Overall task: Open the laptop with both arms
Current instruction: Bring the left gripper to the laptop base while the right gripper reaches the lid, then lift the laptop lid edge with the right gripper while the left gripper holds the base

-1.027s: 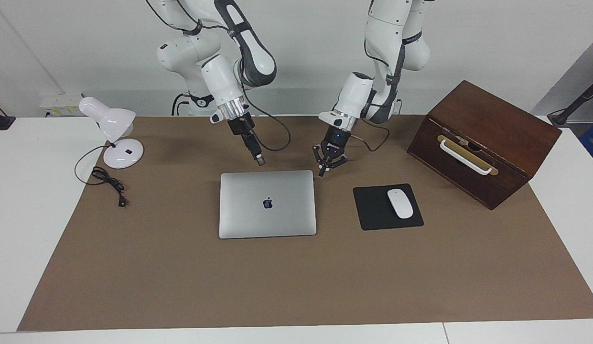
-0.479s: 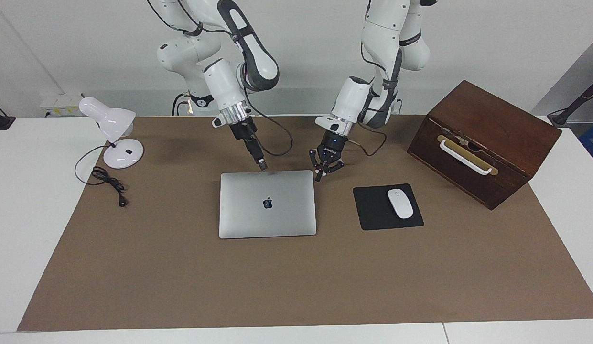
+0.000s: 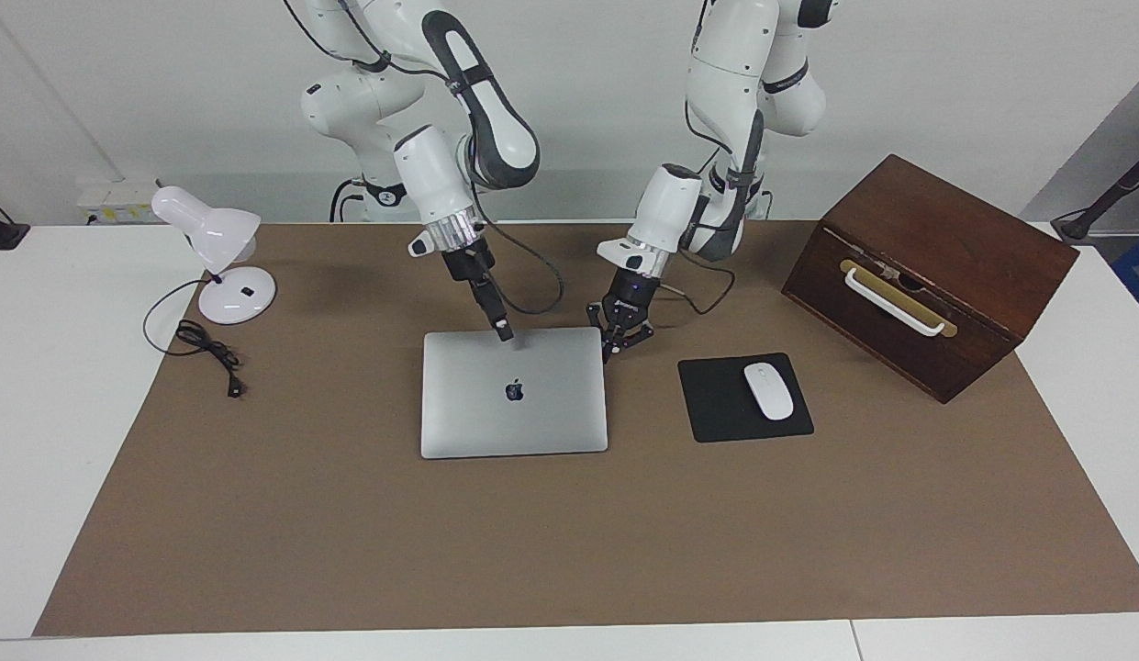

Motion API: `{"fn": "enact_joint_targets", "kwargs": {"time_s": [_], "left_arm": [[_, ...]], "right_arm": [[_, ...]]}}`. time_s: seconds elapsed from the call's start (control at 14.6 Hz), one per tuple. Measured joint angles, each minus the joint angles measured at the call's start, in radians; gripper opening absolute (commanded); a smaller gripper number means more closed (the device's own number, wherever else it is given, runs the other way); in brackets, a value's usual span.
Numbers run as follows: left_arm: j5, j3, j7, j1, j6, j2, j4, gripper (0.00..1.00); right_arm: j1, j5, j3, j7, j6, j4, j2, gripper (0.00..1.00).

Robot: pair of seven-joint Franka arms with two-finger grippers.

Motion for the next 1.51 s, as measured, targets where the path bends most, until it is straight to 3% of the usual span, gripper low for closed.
{"fn": "enact_joint_targets", "kwargs": {"time_s": [1.1,1.51], "left_arm": [[-0.002,0.000,0.000,-0.001,0.003,0.020,0.011,0.00],[-0.035,0.006,0.002,-0.020,0.004,0.020,0.011,0.00]], "right_arm": [[-0.049,0.000,-0.001,-0.071,0.000,0.063,0.032,1.00],[-0.048,0.000,0.001,-0.072,0.000,0.134,0.059,1.00]]}}
